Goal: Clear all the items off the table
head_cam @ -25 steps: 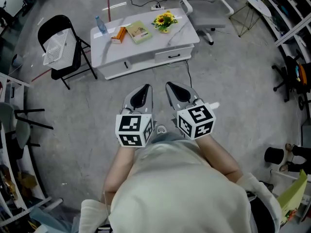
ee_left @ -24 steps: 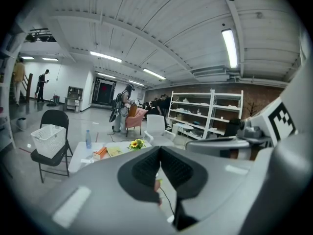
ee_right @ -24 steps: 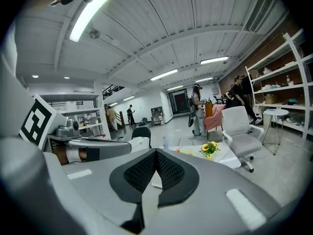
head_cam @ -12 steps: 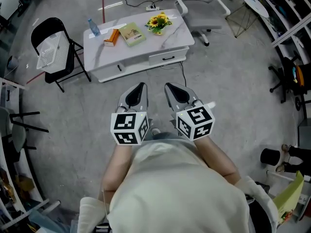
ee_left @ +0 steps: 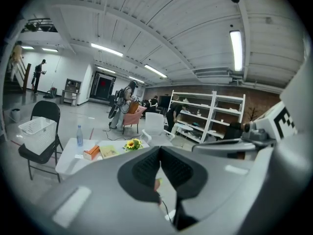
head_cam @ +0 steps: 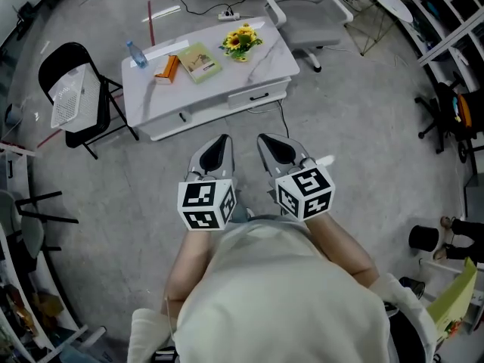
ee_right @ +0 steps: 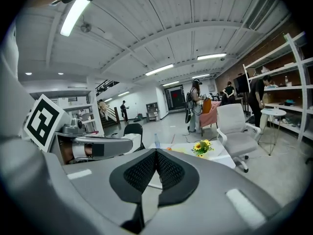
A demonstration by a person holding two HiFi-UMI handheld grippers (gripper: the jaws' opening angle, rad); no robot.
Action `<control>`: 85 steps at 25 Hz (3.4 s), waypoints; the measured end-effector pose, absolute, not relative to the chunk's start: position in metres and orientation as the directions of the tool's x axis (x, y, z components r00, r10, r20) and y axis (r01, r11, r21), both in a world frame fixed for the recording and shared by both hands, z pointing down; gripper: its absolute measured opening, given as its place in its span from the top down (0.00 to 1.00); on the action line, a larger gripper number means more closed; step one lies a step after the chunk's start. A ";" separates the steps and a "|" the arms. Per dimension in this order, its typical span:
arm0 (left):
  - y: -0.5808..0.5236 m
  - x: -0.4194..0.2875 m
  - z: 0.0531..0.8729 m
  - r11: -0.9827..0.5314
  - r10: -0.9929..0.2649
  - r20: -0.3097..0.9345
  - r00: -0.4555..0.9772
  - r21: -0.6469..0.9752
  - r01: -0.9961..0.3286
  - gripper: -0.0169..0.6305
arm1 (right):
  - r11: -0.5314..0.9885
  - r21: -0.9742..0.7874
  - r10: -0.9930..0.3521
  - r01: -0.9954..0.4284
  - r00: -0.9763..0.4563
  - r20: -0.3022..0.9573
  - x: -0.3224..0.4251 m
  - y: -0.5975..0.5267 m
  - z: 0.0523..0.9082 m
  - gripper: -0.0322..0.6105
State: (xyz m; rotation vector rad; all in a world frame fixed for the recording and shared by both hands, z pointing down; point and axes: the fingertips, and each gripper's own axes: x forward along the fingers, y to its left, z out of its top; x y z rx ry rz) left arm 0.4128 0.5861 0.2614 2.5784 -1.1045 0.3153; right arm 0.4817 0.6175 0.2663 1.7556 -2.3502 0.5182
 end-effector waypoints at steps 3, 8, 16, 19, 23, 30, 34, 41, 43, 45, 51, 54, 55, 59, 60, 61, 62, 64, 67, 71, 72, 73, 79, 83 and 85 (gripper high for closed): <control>0.565 0.417 0.265 -0.664 -0.643 0.324 0.694 0.218 -0.716 0.96 | 0.234 -0.162 -0.899 -0.959 -0.277 0.338 0.485 0.597 0.267 0.95; 0.524 0.427 0.263 -0.684 -0.622 0.318 0.716 0.224 -0.694 0.96 | 0.208 -0.154 -0.909 -0.966 -0.249 0.335 0.492 0.558 0.263 0.95; 0.460 0.439 0.257 -0.723 -0.580 0.318 0.750 0.221 -0.654 0.96 | 0.165 -0.152 -0.920 -0.974 -0.208 0.333 0.500 0.494 0.260 0.95; 0.437 0.441 0.253 -0.732 -0.569 0.319 0.758 0.224 -0.643 0.96 | 0.154 -0.157 -0.923 -0.975 -0.199 0.330 0.501 0.472 0.257 0.95; 0.407 0.444 0.250 -0.743 -0.556 0.321 0.767 0.222 -0.631 0.96 | 0.140 -0.161 -0.925 -0.977 -0.187 0.330 0.502 0.444 0.255 0.95; 0.354 0.445 0.252 -0.761 -0.531 0.335 0.778 0.214 -0.612 0.96 | 0.107 -0.171 -0.930 -0.980 -0.159 0.332 0.505 0.392 0.255 0.95; 0.329 0.445 0.255 -0.774 -0.514 0.343 0.786 0.211 -0.598 0.96 | 0.088 -0.173 -0.931 -0.981 -0.143 0.337 0.505 0.366 0.259 0.95; 0.290 0.441 0.264 -0.780 -0.496 0.350 0.795 0.224 -0.585 0.96 | 0.062 -0.174 -0.933 -0.983 -0.119 0.340 0.501 0.328 0.265 0.95; 0.281 0.440 0.266 -0.783 -0.491 0.351 0.798 0.224 -0.580 0.96 | 0.051 -0.175 -0.934 -0.983 -0.109 0.340 0.501 0.320 0.266 0.95; 0.273 0.438 0.269 -0.782 -0.489 0.355 0.797 0.226 -0.580 0.96 | 0.042 -0.176 -0.934 -0.984 -0.101 0.344 0.500 0.313 0.268 0.95; 0.253 0.434 0.274 -0.763 -0.498 0.364 0.787 0.247 -0.597 0.96 | 0.032 -0.180 -0.929 -0.983 -0.095 0.358 0.501 0.301 0.270 0.95; 0.249 0.437 0.276 -0.764 -0.490 0.371 0.789 0.253 -0.594 0.96 | 0.020 -0.182 -0.928 -0.983 -0.087 0.363 0.507 0.296 0.271 0.95; 0.247 0.439 0.277 -0.765 -0.487 0.374 0.790 0.255 -0.592 0.96 | 0.018 -0.182 -0.927 -0.983 -0.084 0.365 0.509 0.294 0.271 0.95; 0.241 0.447 0.281 -0.761 -0.484 0.383 0.787 0.260 -0.594 0.96 | 0.010 -0.179 -0.928 -0.984 -0.076 0.365 0.520 0.284 0.272 0.95; 0.238 0.450 0.282 -0.759 -0.485 0.385 0.785 0.261 -0.597 0.96 | 0.009 -0.179 -0.928 -0.984 -0.074 0.364 0.524 0.282 0.273 0.95; 0.236 0.453 0.283 -0.756 -0.488 0.388 0.782 0.261 -0.601 0.96 | 0.008 -0.180 -0.928 -0.984 -0.075 0.365 0.528 0.279 0.274 0.95; 0.233 0.456 0.284 -0.753 -0.490 0.390 0.779 0.261 -0.604 0.96 | 0.009 -0.182 -0.927 -0.983 -0.076 0.367 0.532 0.276 0.275 0.95; 0.225 0.463 0.285 -0.747 -0.498 0.392 0.773 0.258 -0.612 0.96 | 0.011 -0.188 -0.923 -0.982 -0.082 0.377 0.540 0.268 0.280 0.95; 0.213 0.474 0.291 -0.738 -0.507 0.397 0.765 0.260 -0.623 0.96 | 0.013 -0.183 -0.914 -0.983 -0.086 0.397 0.554 0.255 0.290 0.95; 0.195 0.486 0.304 -0.719 -0.517 0.419 0.747 0.261 -0.644 0.96 | 0.008 -0.186 -0.903 -0.982 -0.087 0.422 0.575 0.237 0.306 0.95; 0.190 0.489 0.307 -0.712 -0.520 0.425 0.741 0.264 -0.650 0.96 | 0.009 -0.188 -0.900 -0.982 -0.090 0.427 0.580 0.233 0.310 0.95; 0.186 0.491 0.311 -0.706 -0.522 0.430 0.737 0.267 -0.656 0.96 | 0.011 -0.187 -0.897 -0.982 -0.092 0.433 0.584 0.228 0.314 0.95; 0.161 0.508 0.333 -0.688 -0.525 0.461 0.715 0.264 -0.676 0.96 | 0.030 -0.189 -0.871 -0.981 -0.118 0.476 0.608 0.200 0.342 0.95; 0.149 0.518 0.348 -0.684 -0.521 0.492 0.698 0.249 -0.686 0.96 | 0.034 -0.201 -0.860 -0.979 -0.131 0.493 0.620 0.184 0.356 0.95; 0.143 0.522 0.356 -0.676 -0.524 0.505 0.687 0.245 -0.695 0.96 | 0.036 -0.204 -0.855 -0.978 -0.136 0.500 0.626 0.177 0.363 0.94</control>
